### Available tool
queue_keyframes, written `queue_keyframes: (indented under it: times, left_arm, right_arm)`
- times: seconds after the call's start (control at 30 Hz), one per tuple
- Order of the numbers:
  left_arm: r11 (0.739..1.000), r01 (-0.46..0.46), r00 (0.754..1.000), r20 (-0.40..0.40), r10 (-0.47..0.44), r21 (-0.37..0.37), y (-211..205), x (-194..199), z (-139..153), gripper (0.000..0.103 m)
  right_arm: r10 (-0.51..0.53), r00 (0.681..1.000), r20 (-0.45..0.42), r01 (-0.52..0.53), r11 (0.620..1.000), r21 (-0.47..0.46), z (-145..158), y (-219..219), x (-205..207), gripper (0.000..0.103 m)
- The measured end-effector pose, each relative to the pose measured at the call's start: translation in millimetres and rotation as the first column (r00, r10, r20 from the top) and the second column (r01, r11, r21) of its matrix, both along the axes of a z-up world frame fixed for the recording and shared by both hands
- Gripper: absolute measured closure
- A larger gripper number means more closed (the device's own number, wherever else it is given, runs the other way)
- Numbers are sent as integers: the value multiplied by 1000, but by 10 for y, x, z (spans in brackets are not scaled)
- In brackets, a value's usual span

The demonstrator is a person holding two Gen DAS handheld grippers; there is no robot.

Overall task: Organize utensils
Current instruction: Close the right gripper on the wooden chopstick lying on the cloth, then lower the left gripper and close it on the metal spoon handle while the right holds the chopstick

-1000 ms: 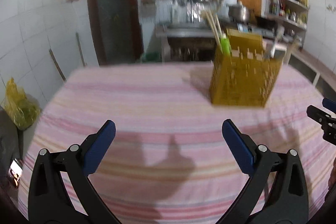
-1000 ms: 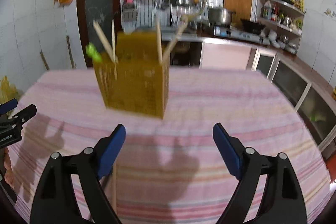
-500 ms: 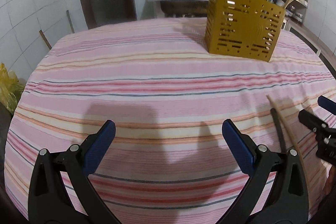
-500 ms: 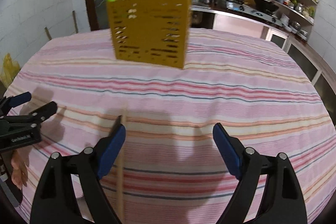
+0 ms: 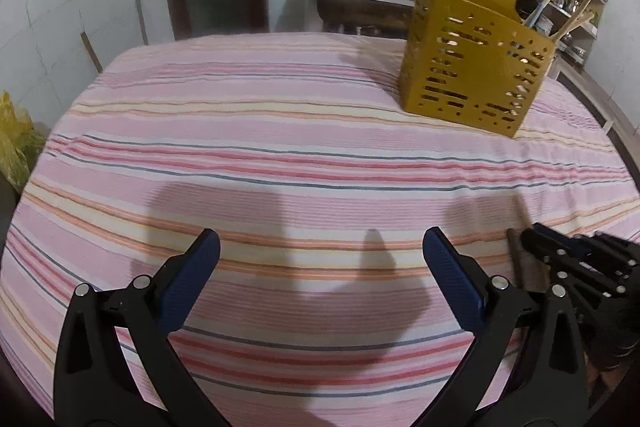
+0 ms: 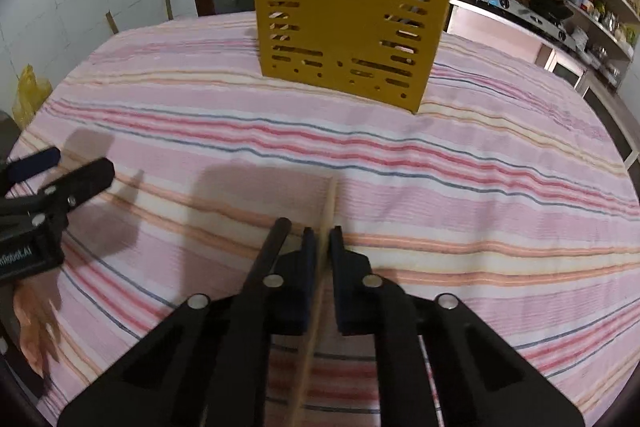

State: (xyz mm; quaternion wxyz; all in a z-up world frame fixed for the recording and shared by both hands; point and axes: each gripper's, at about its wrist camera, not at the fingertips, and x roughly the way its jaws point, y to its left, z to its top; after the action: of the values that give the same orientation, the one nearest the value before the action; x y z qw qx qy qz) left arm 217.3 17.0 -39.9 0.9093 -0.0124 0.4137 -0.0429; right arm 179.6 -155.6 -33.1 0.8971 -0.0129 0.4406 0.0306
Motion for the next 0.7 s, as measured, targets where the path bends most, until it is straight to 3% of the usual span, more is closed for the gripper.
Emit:
queue_keyframes:
  times: [0.17, 0.3, 0.43, 0.5, 0.57, 0.7]
  left_arm:
    - [998, 35, 999, -35, -37, -53, -284, -21, -6, 5]
    - [996, 85, 995, -44, -85, -10, -646, -58, -64, 5]
    - [990, 137, 990, -34, -135, 42, -971, -127, -140, 6]
    - [985, 159, 987, -31, -157, 62, -1072, -159, -168, 16]
    - [980, 187, 981, -59, -183, 72, -1163, -162, -223, 34]
    - [980, 188, 980, -74, -183, 68, -1231, -139, -268, 45]
  right_arm:
    - [-48, 999, 13, 48, 999, 9, 35, -312, -115, 97]
    - [-156, 988, 11, 155, 987, 47, 26, -795, -212, 97]
    - [-195, 981, 7, 194, 978, 73, 7, -1056, -283, 97]
    - [-191, 982, 10, 190, 979, 72, -9, -1060, -279, 97]
    - [-190, 982, 14, 189, 980, 66, -24, -1047, -256, 97]
    - [-187, 982, 20, 185, 981, 59, -43, -1030, -224, 97]
